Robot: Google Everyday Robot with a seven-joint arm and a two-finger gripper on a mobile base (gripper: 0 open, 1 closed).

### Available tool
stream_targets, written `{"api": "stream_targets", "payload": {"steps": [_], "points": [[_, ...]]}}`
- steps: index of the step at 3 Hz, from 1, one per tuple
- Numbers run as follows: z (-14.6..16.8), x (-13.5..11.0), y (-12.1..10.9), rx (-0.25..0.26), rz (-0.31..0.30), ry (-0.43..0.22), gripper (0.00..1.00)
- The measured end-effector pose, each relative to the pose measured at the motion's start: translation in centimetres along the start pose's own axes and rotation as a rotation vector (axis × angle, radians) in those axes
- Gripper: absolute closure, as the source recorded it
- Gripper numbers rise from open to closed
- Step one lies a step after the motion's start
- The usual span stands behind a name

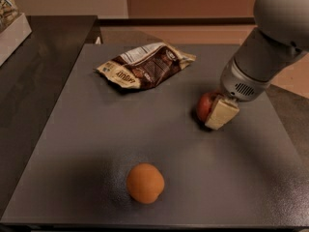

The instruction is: Move apple near brown chip bag

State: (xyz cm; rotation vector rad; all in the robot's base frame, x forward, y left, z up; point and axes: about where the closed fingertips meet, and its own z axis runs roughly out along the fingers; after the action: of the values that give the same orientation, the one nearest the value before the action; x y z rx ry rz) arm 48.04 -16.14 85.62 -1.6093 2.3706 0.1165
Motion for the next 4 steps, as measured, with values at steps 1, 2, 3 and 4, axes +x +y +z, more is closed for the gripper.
{"api": "stream_targets", "payload": {"steps": [1,2,3,4], "points": [[-0.2,-1.4,-2.3,0.036,0.051,-0.005,1.00],[0.3,-2.6,-4.4,0.077,0.085,-0.004,1.00],[1.1,-4.2,-6.4,0.113,0.092,-0.013,1.00],[1.8,-5.6,-8.2,0.133,0.104,-0.038,1.00]]}}
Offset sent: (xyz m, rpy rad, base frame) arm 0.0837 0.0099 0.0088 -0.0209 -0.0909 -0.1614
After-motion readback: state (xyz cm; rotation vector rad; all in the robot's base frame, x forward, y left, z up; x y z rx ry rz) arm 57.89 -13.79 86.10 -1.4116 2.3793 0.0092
